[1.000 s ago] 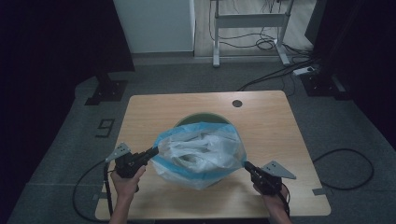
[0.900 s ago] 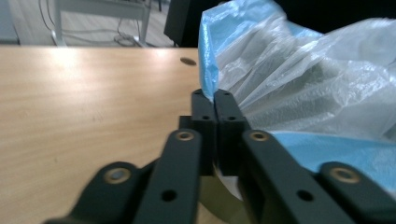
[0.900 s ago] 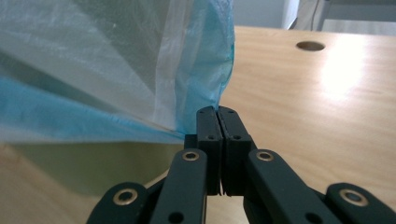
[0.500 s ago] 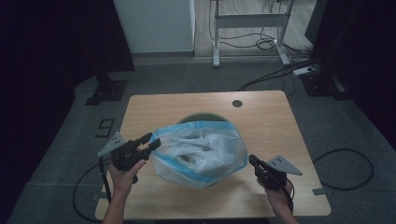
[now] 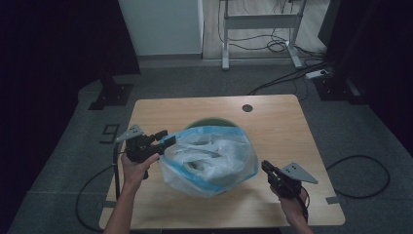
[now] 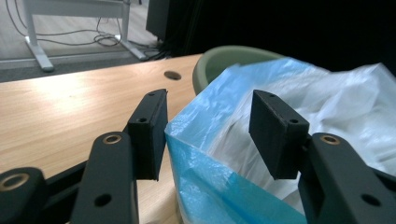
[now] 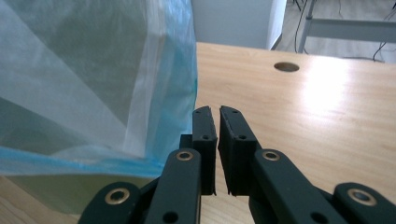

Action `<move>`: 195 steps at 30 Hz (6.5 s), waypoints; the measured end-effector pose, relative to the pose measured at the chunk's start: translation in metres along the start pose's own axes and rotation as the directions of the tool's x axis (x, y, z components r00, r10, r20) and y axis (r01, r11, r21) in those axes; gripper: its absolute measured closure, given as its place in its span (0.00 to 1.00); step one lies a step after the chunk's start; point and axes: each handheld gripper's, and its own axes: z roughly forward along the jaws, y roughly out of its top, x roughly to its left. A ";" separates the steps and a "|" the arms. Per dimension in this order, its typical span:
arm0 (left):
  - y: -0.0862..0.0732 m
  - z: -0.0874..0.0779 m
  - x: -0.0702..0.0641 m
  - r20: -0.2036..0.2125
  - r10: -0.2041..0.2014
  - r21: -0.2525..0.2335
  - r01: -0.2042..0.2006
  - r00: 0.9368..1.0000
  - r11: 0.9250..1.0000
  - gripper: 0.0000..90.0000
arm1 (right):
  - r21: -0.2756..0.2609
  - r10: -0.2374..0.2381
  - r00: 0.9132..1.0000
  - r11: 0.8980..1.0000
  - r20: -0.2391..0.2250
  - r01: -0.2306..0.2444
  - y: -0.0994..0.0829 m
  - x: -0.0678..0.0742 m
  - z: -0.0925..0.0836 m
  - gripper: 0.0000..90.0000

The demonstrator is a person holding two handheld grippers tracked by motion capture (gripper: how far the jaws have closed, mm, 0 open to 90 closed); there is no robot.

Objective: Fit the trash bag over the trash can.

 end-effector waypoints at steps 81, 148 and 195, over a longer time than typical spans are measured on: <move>-0.021 0.041 0.029 -0.159 -0.038 0.074 0.050 0.987 0.996 1.00 | 0.048 0.111 0.994 0.993 -0.020 -0.110 0.064 -0.004 0.098 0.99; -0.028 0.039 0.020 -0.143 -0.115 0.060 0.124 0.983 0.990 0.98 | -0.066 -0.061 0.894 0.997 -0.445 0.035 0.013 0.063 -0.002 0.42; -0.034 0.036 0.020 -0.114 -0.120 0.060 0.128 0.986 0.990 0.98 | -0.073 -0.154 0.973 0.987 -0.174 0.143 -0.007 0.091 0.002 0.99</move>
